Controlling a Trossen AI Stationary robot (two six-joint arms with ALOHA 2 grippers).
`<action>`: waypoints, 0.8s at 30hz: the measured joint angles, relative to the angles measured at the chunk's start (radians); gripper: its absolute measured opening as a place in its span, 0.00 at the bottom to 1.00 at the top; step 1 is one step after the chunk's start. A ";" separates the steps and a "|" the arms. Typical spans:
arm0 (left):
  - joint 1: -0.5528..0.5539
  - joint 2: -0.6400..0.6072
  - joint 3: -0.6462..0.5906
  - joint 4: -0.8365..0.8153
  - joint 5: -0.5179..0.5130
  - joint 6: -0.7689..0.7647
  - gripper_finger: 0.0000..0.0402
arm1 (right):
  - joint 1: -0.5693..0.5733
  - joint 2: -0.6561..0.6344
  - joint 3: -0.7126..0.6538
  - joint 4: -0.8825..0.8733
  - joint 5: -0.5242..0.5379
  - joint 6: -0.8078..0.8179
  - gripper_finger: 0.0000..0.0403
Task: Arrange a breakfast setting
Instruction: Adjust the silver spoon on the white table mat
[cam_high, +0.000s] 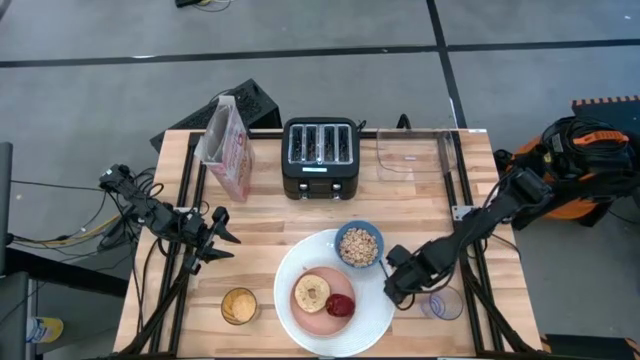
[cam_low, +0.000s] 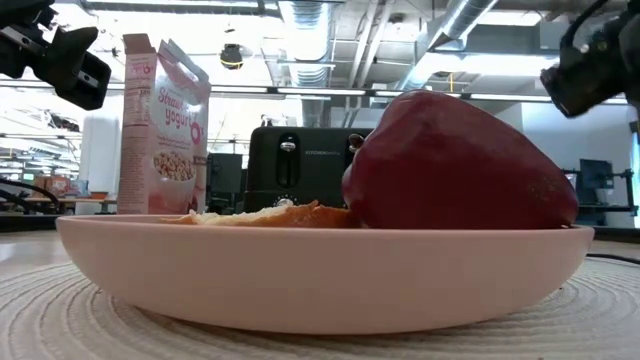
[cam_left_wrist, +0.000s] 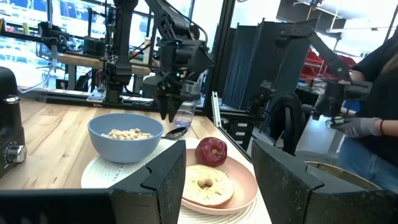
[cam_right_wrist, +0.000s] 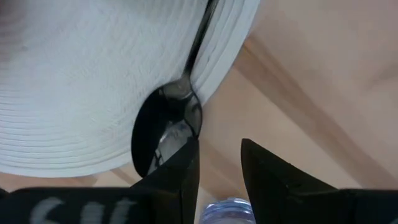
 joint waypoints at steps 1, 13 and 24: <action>0.000 0.000 0.000 0.000 0.000 0.000 0.42 | 0.000 0.012 0.000 0.009 -0.016 0.000 0.34; 0.000 0.000 0.000 0.000 0.000 0.000 0.42 | 0.022 0.079 0.001 0.031 -0.074 0.027 0.34; 0.000 0.000 0.000 0.000 0.000 0.000 0.42 | 0.024 0.103 0.001 0.021 -0.091 0.034 0.34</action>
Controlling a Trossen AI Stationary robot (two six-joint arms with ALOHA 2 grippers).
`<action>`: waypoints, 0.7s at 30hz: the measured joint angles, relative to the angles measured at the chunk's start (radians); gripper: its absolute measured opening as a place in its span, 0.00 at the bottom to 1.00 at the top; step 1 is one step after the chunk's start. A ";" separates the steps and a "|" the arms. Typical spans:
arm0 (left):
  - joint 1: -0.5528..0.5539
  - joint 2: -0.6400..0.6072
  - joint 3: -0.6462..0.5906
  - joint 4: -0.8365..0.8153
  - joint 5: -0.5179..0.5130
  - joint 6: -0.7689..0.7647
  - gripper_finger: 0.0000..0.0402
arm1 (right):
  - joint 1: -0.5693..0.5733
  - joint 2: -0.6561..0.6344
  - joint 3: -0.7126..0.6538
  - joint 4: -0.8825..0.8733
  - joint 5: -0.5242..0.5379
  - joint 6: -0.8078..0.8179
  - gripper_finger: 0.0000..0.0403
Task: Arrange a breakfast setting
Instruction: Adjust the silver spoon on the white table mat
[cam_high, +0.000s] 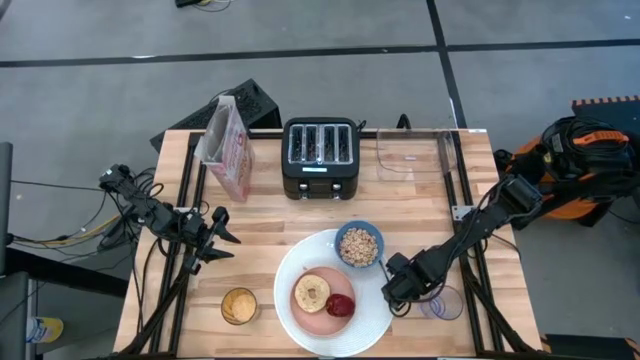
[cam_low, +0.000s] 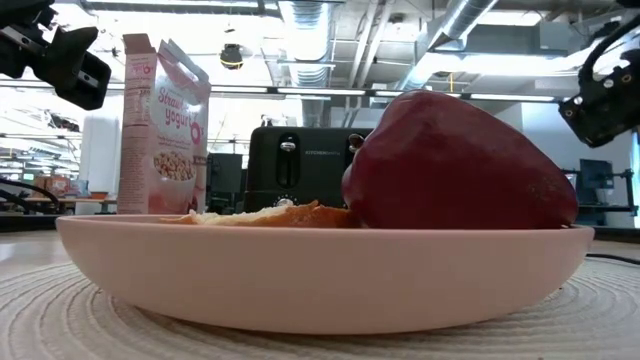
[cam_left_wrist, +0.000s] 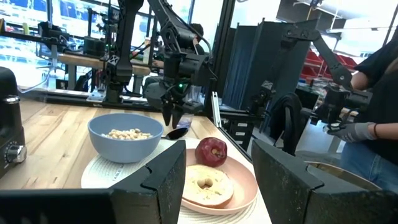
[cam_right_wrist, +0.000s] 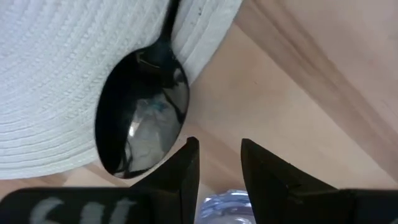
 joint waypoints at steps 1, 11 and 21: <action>0.000 0.000 0.000 0.000 0.000 0.000 0.42 | 0.000 0.000 0.000 -0.003 -0.001 0.000 0.34; 0.000 0.000 0.000 0.000 0.000 0.000 0.42 | -0.006 -0.001 0.000 0.046 -0.004 0.009 0.34; 0.000 0.000 0.000 0.000 0.000 0.000 0.42 | -0.010 -0.001 0.000 0.161 -0.009 0.009 0.34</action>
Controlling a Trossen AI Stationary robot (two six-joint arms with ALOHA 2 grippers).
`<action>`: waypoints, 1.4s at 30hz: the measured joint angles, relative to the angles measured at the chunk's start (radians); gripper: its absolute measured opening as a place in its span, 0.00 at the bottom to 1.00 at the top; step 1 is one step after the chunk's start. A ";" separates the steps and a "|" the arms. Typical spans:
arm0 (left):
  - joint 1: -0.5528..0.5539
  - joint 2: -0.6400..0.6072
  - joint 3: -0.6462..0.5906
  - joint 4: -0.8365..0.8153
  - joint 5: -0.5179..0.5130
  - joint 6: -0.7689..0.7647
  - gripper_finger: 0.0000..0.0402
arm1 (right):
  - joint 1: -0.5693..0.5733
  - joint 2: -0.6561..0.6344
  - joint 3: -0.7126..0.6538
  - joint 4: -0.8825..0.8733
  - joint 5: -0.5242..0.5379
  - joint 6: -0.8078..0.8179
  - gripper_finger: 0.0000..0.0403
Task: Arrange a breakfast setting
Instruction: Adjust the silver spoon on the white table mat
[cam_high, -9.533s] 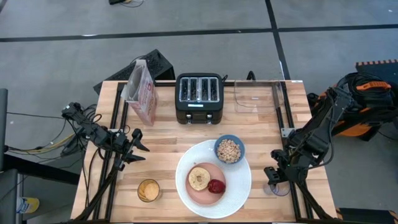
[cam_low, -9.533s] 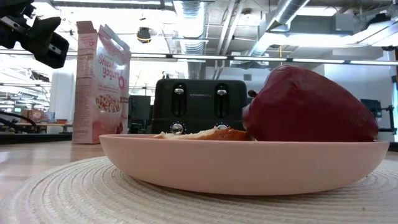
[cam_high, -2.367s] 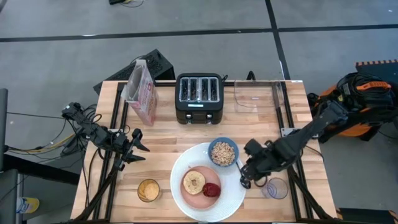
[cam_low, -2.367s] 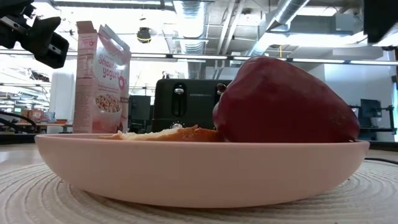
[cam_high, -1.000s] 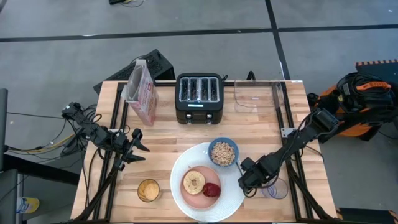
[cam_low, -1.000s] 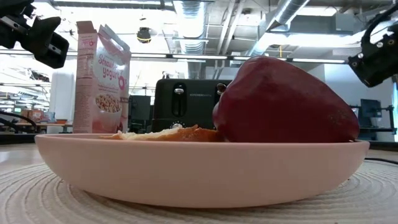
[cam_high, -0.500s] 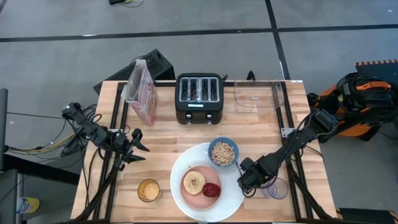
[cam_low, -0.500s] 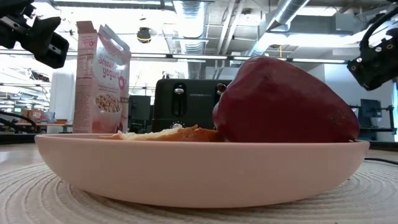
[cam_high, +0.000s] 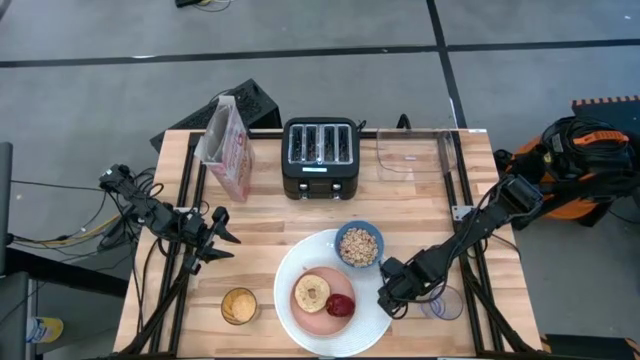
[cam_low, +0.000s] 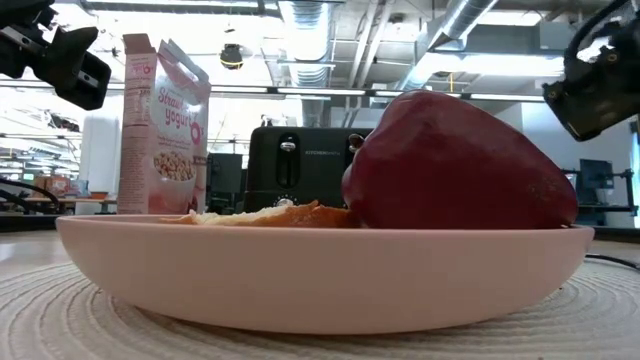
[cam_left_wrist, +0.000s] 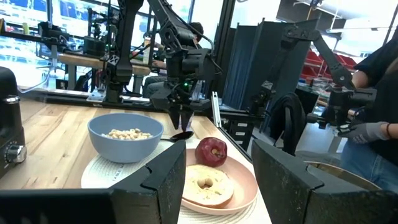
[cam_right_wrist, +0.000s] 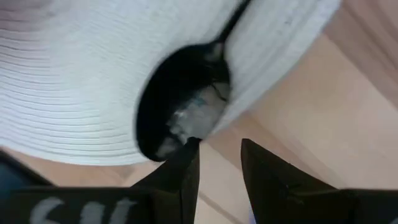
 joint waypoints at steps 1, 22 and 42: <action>0.000 0.000 0.000 0.000 0.000 0.000 0.42 | -0.002 0.000 0.000 0.011 0.000 0.000 0.34; 0.000 0.000 0.000 0.000 0.000 0.000 0.42 | -0.007 0.018 0.000 -0.019 -0.044 0.015 0.34; 0.000 0.000 0.000 0.000 0.000 0.000 0.42 | -0.066 0.056 0.001 0.117 -0.048 -0.003 0.34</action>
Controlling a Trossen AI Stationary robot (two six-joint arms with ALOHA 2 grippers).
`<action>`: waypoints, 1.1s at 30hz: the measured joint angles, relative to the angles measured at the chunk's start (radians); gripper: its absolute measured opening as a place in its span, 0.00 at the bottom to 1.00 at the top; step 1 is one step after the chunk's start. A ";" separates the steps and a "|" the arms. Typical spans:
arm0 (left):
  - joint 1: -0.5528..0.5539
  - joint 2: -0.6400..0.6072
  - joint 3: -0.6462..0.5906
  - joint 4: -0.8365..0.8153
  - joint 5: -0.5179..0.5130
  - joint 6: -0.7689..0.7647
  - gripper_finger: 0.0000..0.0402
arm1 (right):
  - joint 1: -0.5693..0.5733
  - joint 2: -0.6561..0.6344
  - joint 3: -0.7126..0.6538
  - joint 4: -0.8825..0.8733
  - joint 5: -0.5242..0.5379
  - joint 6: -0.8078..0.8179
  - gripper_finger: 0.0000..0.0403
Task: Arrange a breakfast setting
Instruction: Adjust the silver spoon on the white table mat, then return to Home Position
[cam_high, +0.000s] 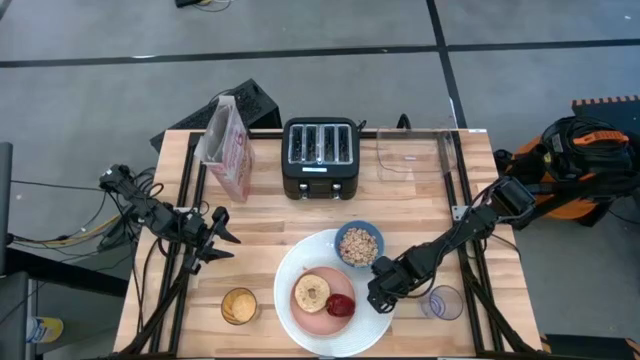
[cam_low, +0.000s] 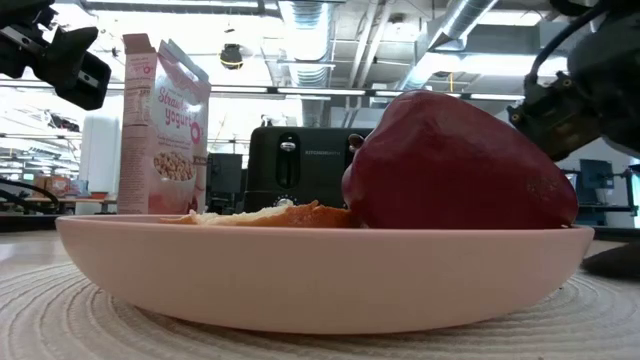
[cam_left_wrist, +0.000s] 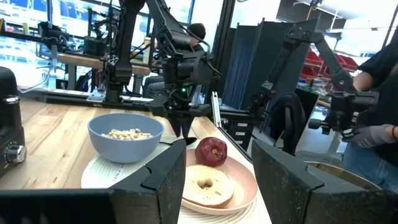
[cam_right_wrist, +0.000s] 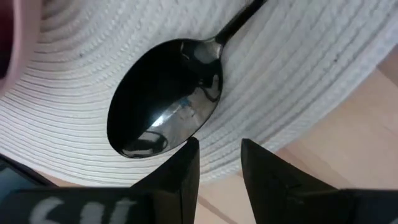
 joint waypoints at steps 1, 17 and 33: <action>0.000 0.000 0.000 0.000 0.000 0.000 0.42 | -0.002 0.000 0.000 0.005 0.000 0.000 0.34; 0.000 0.000 0.000 0.000 0.000 0.000 0.42 | 0.004 -0.244 0.000 -0.025 0.134 -0.171 0.34; 0.000 0.000 0.000 0.000 0.000 0.000 0.42 | -0.057 -0.820 -0.215 0.302 0.345 -0.984 0.34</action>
